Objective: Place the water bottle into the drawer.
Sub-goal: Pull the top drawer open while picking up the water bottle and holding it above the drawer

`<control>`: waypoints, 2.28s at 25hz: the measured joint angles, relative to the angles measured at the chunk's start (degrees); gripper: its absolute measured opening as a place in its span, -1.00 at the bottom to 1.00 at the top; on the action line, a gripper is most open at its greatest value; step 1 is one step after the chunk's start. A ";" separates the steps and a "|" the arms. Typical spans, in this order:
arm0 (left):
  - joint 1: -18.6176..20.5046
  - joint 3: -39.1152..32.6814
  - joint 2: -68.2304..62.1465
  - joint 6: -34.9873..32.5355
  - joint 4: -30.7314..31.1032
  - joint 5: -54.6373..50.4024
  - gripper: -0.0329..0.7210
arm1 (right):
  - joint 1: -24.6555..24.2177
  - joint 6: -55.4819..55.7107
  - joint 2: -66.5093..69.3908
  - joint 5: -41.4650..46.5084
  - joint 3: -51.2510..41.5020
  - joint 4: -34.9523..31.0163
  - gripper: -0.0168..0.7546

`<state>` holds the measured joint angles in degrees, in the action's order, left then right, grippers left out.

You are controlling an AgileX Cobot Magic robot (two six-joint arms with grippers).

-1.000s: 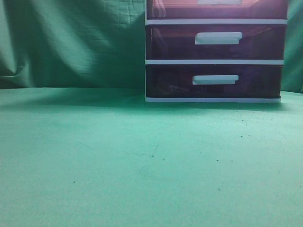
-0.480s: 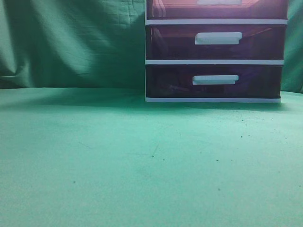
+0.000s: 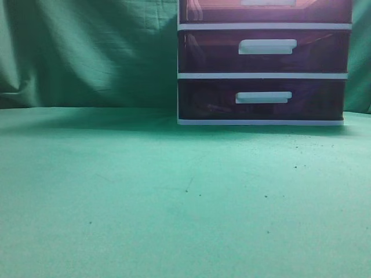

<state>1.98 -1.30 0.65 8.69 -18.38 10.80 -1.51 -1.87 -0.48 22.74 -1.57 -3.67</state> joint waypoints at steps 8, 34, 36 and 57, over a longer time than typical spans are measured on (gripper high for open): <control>0.00 9.17 -8.15 -0.09 8.90 -9.82 -0.91 | 0.00 0.00 0.00 0.00 0.00 0.00 -0.96; -2.78 17.34 -64.99 0.95 17.63 11.76 0.78 | 0.00 0.00 0.00 0.00 0.00 0.00 -0.96; -2.78 18.72 -68.75 0.84 16.97 13.18 0.78 | 0.00 0.00 0.00 0.00 0.00 0.00 -0.96; -2.78 28.77 -96.95 -8.54 9.30 32.91 0.32 | 0.00 0.00 0.00 0.00 0.00 0.00 -0.96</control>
<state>-0.80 27.47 -96.30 0.15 -9.08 43.71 -1.51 -1.87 -0.48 22.74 -1.57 -3.67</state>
